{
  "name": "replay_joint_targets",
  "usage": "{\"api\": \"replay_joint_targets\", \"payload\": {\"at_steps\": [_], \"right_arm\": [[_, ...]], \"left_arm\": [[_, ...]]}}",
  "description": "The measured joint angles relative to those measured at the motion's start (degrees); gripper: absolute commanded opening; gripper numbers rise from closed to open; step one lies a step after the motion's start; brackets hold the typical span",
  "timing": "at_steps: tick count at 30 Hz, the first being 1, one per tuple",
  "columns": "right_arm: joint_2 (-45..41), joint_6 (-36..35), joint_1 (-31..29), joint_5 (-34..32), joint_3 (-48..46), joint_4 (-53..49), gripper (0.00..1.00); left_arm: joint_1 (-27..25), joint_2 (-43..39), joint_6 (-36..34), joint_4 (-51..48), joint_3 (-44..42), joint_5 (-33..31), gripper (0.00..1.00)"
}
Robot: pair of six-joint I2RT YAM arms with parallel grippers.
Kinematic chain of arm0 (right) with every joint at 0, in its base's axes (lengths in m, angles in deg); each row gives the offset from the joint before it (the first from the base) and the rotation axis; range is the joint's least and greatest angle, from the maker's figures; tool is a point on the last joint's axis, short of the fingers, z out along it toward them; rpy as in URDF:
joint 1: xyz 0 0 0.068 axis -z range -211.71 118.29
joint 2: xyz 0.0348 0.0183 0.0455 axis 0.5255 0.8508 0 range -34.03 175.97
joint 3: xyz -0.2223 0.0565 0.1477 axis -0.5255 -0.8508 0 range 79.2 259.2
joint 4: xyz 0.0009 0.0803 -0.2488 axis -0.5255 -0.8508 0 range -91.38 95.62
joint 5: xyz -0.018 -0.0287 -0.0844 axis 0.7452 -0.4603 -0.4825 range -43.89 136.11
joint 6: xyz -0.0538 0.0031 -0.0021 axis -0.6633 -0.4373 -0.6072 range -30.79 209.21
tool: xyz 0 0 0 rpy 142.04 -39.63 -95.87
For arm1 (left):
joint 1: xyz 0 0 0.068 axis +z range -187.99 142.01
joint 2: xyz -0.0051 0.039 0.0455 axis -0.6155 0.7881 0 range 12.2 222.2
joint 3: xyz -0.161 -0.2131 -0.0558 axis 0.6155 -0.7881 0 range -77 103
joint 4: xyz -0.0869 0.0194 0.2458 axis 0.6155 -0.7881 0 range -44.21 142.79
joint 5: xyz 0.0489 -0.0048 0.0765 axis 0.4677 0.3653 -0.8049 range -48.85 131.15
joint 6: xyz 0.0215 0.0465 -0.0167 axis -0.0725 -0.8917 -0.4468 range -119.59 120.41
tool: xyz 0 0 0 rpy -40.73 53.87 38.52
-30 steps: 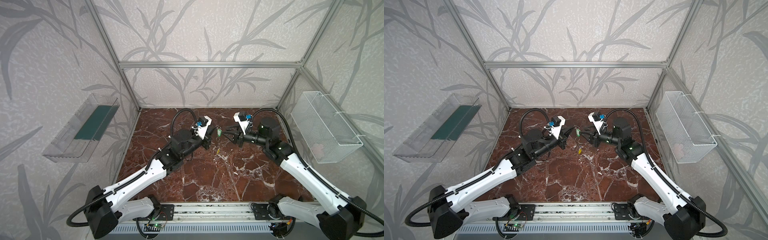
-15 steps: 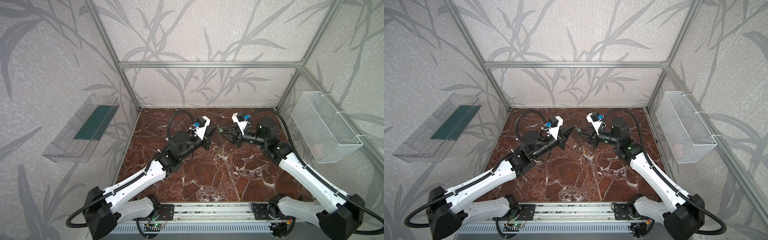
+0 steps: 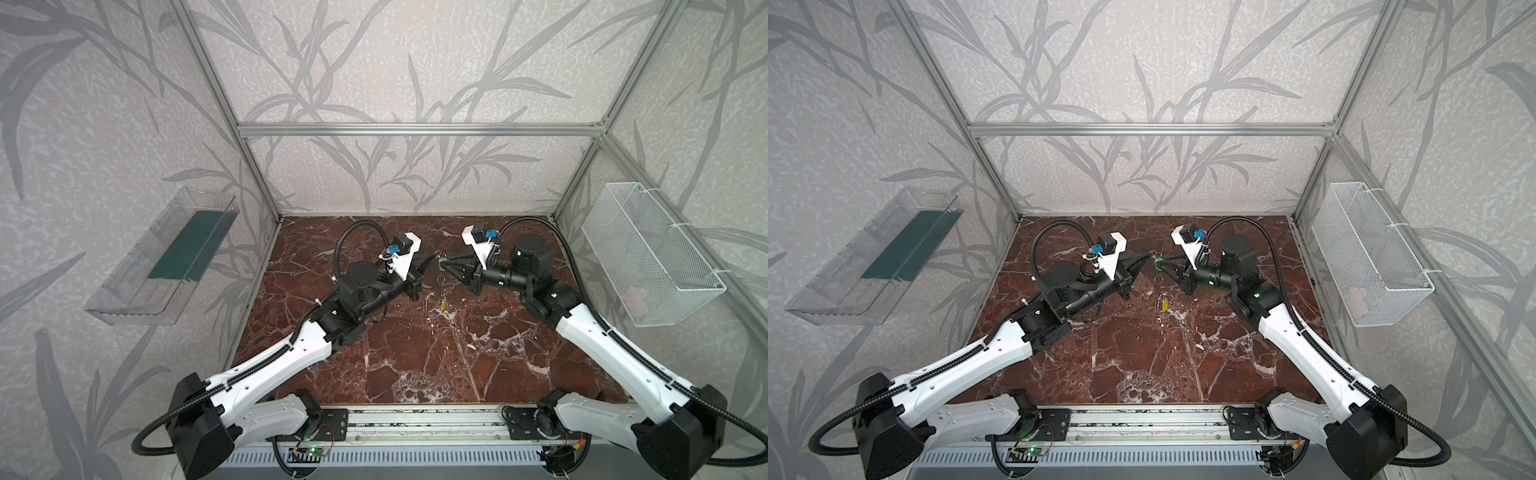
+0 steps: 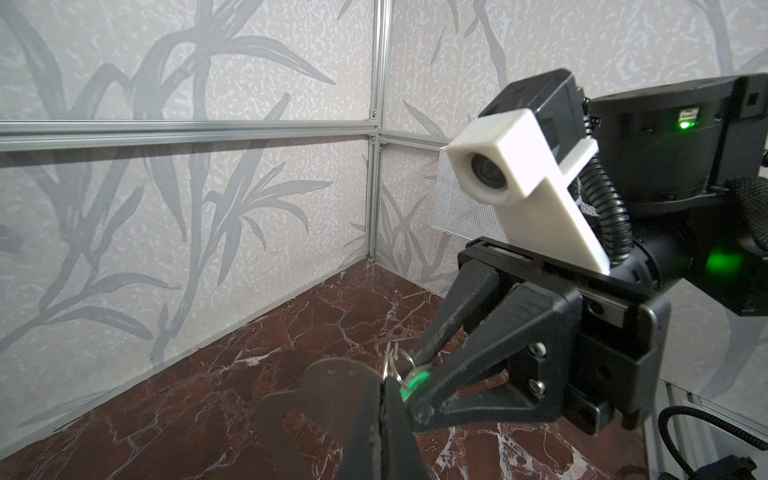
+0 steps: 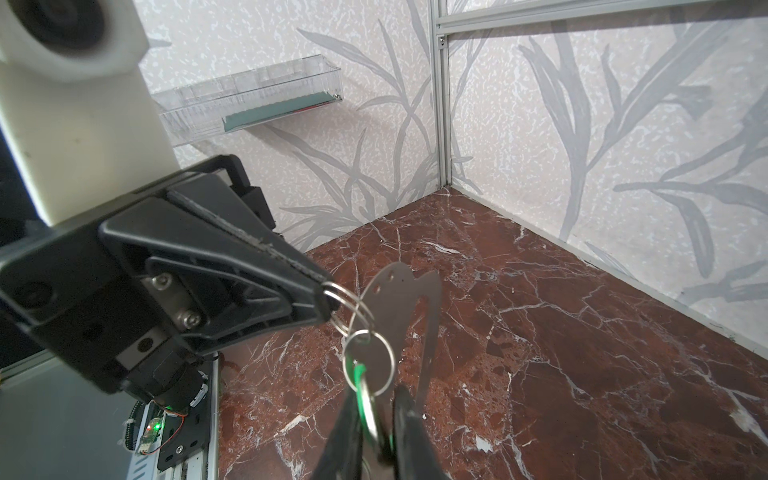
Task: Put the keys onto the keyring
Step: 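Thread the green-tagged key's ring through the plate ring with the right gripper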
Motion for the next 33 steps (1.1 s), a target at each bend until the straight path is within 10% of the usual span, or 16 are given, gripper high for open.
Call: {"api": "replay_joint_targets", "payload": {"at_steps": [33], "right_arm": [[1.8,-4.1,-0.2,7.0,3.1,-5.9,0.0]], "left_arm": [[0.0,0.0,0.2,0.1,-0.1,0.5,0.0]]}}
